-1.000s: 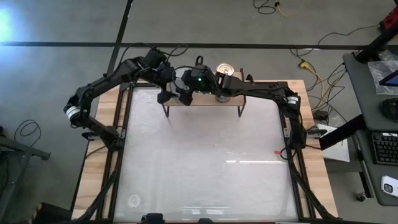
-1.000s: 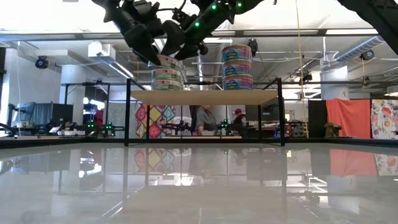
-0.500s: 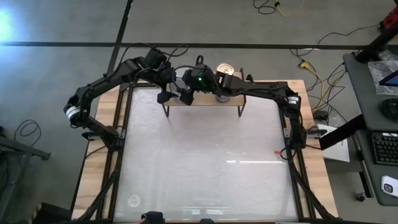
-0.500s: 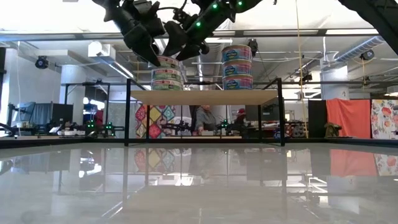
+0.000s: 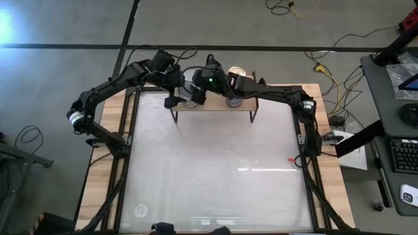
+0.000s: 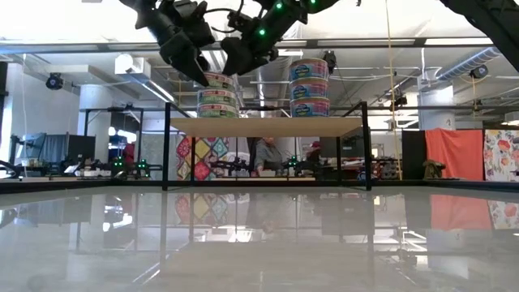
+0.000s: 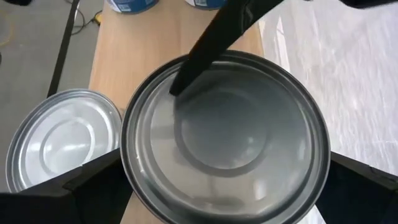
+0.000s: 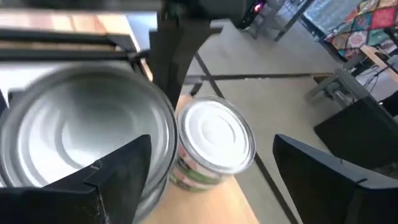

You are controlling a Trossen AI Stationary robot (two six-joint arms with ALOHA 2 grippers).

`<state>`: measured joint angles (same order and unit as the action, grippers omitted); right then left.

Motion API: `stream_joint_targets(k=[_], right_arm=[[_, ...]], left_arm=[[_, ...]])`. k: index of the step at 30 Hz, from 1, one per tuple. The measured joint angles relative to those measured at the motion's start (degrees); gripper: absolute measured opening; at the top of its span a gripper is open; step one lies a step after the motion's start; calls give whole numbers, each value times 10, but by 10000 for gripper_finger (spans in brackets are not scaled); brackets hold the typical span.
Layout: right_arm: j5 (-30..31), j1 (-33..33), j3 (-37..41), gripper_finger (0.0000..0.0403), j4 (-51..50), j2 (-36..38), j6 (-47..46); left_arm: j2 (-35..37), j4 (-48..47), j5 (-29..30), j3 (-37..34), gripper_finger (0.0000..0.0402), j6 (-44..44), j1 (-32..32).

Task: Stack canned seafood by type on shelf
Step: Stack the green tuna can on top of the green tuna can on the shelf

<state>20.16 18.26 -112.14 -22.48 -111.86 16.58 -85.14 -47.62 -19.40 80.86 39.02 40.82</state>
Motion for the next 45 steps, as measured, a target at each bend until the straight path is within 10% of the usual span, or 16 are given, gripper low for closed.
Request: stream_joint_targets(k=[45], right_arm=[[-78, -4, 23, 321, 79, 1, -35]], left_arm=[[-42, 22, -101, 2, 398, 107, 32]])
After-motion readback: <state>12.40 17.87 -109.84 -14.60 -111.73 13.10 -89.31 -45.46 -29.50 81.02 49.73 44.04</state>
